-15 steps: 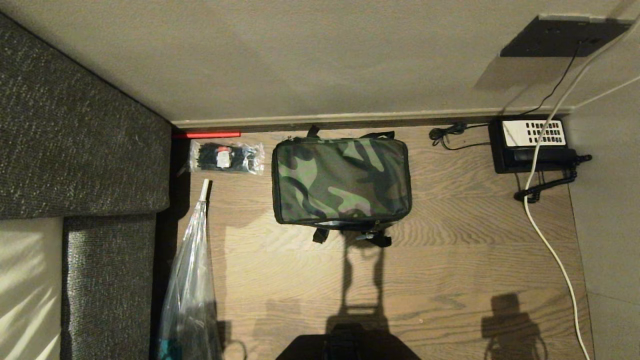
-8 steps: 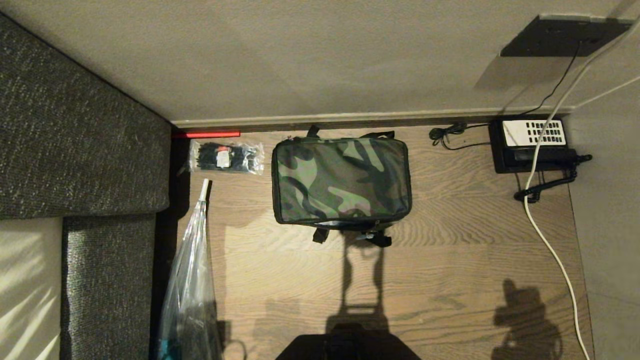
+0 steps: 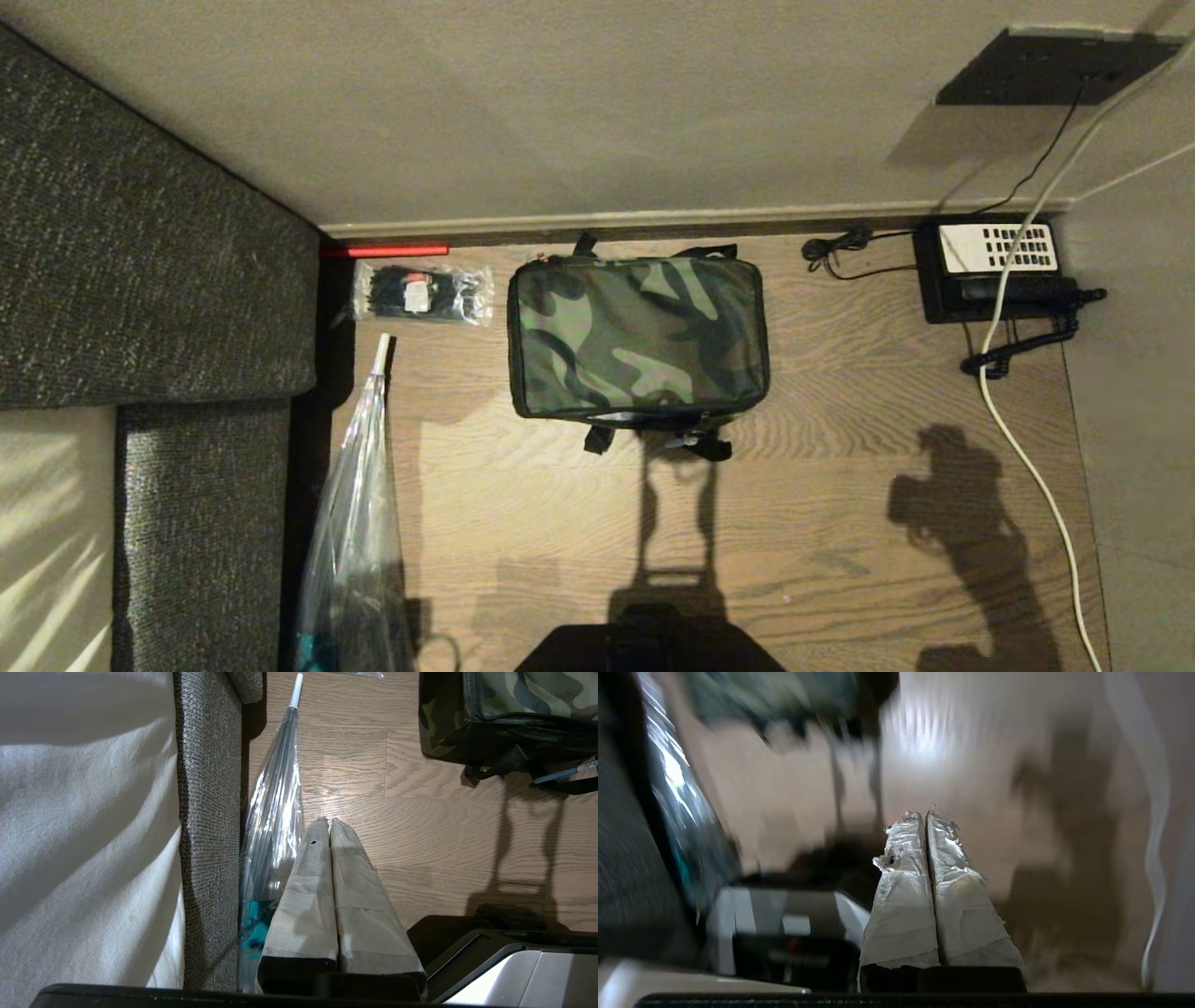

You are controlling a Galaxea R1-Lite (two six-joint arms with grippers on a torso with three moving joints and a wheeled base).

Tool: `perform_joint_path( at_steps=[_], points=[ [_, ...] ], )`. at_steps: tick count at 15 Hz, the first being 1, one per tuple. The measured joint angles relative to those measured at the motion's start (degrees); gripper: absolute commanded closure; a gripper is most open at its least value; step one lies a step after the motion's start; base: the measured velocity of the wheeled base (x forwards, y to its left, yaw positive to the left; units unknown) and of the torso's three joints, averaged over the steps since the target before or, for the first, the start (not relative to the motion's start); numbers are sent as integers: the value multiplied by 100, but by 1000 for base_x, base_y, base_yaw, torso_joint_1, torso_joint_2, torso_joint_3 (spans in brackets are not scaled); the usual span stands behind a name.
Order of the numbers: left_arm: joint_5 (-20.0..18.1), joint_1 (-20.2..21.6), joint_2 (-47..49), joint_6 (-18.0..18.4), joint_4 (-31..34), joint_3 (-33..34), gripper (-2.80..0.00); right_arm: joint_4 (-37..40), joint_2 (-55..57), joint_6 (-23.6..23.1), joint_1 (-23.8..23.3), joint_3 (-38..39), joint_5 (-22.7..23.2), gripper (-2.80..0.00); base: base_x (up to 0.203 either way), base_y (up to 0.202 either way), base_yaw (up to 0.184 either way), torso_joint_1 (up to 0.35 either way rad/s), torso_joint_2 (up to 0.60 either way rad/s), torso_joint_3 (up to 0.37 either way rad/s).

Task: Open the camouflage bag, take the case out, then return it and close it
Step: Open the top of the storage box

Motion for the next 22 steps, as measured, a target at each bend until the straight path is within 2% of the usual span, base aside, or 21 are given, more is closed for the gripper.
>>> perform_joint_path(
  at_steps=[3,7,8,11,13,17,20,22],
  points=[
    [-1,-1,0,2,-2,0,0,-1865,2492,14,240,531,25,0,0,0,0,0,0,0],
    [-1,0,0,0,0,0,0,-4814,5345,269,1060,1003,-105,0,0,0,0,0,0,0],
    [0,0,0,2,0,0,0,-5482,5894,378,1335,1039,-218,-280,0,0,0,0,0,0],
    [0,0,0,2,-2,0,0,-7192,7175,984,2227,740,-962,-280,0,0,0,0,0,0],
    [-1,0,0,2,-2,0,0,-7754,7594,1098,2627,564,-1271,-280,0,0,0,0,0,0],
    [0,0,0,0,-2,0,0,-8617,8138,1199,3037,422,-1421,-280,0,0,0,0,0,0],
    [0,0,0,0,0,0,0,-9203,8562,1446,3125,342,-1473,-280,0,0,0,0,0,0],
    [0,0,0,0,0,0,0,-9440,8828,1536,3136,212,-1684,-280,0,0,0,0,0,0]
  ],
)
